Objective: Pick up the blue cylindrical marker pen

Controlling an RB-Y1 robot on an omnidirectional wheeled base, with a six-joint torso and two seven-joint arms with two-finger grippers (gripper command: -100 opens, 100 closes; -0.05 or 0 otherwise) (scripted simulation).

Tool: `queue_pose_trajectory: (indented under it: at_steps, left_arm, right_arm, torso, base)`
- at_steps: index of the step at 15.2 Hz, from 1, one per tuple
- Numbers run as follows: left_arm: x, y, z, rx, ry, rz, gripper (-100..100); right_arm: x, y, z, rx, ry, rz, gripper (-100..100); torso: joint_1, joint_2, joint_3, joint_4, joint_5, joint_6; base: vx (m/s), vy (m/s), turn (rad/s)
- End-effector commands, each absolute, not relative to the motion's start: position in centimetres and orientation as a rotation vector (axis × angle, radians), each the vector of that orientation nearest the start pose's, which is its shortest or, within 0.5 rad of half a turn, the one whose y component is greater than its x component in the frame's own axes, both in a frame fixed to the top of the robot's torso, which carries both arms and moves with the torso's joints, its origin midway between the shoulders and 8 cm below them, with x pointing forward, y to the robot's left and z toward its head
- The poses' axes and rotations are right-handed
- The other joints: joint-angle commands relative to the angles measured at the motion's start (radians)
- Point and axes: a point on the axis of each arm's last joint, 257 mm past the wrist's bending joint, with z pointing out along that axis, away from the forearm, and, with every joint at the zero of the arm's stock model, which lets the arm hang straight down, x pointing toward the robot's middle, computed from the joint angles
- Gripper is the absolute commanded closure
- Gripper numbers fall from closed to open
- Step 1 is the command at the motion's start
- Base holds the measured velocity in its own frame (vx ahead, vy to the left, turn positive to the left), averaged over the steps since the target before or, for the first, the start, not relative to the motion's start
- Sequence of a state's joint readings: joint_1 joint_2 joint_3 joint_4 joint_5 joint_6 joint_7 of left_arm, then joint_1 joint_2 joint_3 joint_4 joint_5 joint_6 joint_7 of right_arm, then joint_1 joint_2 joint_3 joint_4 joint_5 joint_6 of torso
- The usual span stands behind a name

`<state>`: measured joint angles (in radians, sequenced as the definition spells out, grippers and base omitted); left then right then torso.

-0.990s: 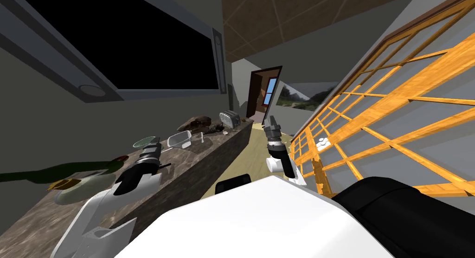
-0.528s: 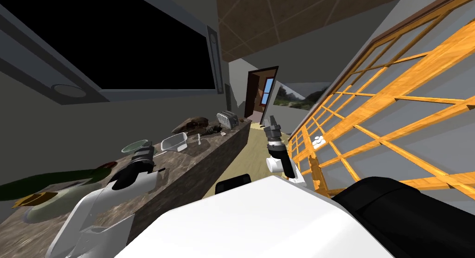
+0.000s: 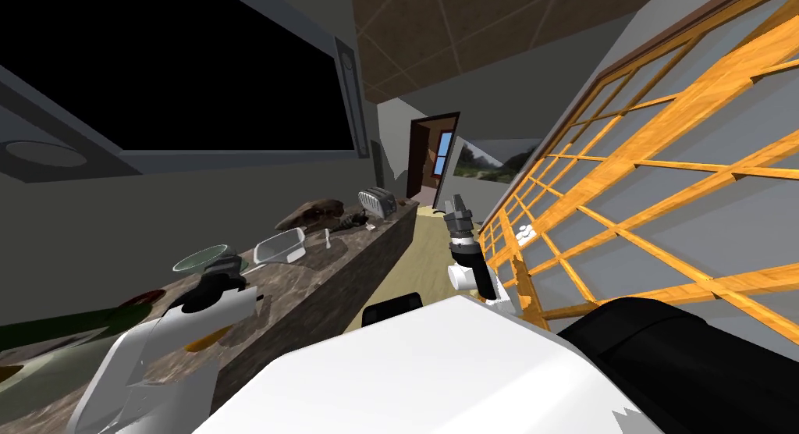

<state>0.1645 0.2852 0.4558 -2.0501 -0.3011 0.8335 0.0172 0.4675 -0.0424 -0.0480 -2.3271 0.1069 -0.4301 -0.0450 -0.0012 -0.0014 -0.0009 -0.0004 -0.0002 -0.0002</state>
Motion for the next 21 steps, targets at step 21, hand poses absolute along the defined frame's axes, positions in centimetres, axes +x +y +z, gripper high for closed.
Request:
queue_pose_trajectory:
  at_steps: [21]
  left_arm:
    - [26.2, 65.1, -23.2, -1.910, 0.981, 0.300, -100]
  right_arm:
    - [34.8, -27.5, 4.2, 0.570, 0.686, 1.236, 0]
  torso:
    - [0.000, 0.000, 0.000, 0.000, 0.000, 0.000]
  base:
    - [0.021, -0.005, -0.085]
